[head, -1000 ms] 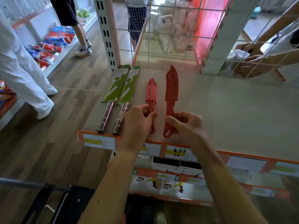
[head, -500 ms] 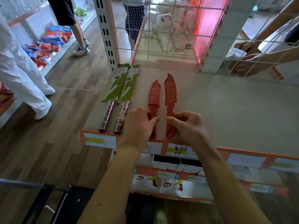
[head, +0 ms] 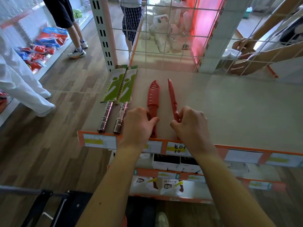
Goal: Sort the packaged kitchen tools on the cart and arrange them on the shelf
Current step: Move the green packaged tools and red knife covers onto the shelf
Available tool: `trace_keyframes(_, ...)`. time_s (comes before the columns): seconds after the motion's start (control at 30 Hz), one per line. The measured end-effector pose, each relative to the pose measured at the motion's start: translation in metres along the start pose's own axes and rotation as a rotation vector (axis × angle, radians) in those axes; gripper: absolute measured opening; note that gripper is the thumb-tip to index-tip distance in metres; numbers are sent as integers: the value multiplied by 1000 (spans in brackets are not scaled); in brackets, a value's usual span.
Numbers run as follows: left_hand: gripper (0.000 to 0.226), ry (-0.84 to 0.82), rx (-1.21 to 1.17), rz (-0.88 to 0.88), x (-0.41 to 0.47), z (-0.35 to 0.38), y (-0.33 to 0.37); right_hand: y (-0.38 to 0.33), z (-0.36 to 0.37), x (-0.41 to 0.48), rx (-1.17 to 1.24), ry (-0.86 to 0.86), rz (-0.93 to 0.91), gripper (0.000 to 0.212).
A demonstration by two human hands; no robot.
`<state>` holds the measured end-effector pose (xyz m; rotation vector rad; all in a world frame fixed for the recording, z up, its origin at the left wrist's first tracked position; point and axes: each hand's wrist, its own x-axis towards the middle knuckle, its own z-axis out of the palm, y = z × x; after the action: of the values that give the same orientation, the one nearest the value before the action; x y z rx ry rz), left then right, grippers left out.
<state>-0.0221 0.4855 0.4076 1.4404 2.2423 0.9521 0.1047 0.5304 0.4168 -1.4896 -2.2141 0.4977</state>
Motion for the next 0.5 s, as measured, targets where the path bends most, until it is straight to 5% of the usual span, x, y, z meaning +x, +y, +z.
trace_keyframes(0.5,30,5,-2,19,1,2,-3,-1,13,5,44,-48,59,19)
